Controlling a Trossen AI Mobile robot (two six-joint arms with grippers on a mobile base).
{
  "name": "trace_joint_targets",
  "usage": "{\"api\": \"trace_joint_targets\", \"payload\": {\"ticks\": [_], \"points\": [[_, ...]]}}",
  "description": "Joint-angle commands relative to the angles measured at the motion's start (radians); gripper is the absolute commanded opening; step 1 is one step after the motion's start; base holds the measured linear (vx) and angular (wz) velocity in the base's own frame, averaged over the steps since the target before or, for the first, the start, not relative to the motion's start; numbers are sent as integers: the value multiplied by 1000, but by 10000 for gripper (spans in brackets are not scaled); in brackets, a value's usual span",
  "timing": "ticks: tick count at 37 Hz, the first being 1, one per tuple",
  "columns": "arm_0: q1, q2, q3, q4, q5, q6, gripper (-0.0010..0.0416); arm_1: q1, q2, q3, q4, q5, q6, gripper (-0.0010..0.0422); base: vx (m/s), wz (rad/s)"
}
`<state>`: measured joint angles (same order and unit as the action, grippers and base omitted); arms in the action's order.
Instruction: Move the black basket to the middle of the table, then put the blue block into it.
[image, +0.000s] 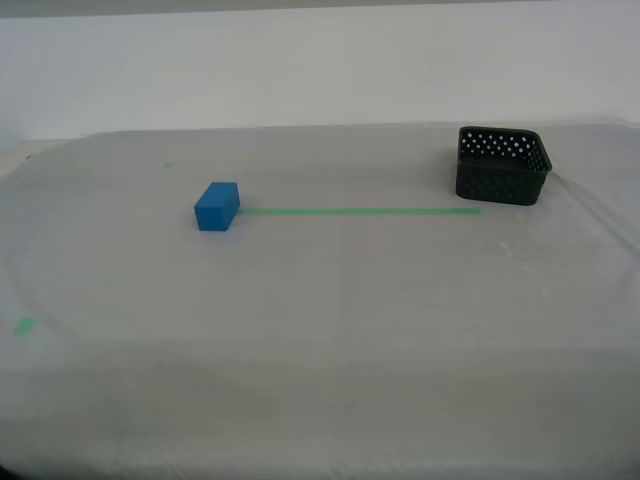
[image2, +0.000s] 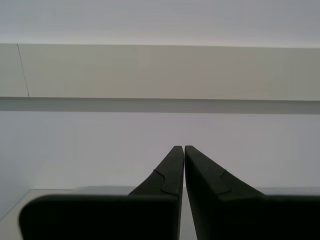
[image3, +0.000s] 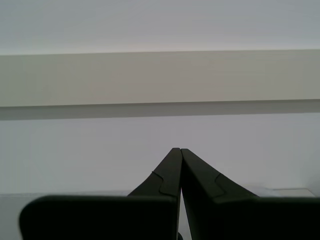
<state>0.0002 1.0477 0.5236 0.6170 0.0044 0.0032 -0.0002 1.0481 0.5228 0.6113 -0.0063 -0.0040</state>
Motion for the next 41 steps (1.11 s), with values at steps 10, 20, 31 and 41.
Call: {"api": "trace_joint_targets", "payload": {"ticks": [10,20,31,41], "points": [[0,0,1,2,-1,-1,0,0,0,0,4,-1,2,0,0,0],[0,0,1,2,-1,-1,0,0,0,0,4,-1,2,0,0,0],[0,0,1,2,-1,-1,1,0,0,0,4,-1,2,0,0,0],[0,0,1,2,-1,-1,0,0,0,0,4,-1,2,0,0,0]]}}
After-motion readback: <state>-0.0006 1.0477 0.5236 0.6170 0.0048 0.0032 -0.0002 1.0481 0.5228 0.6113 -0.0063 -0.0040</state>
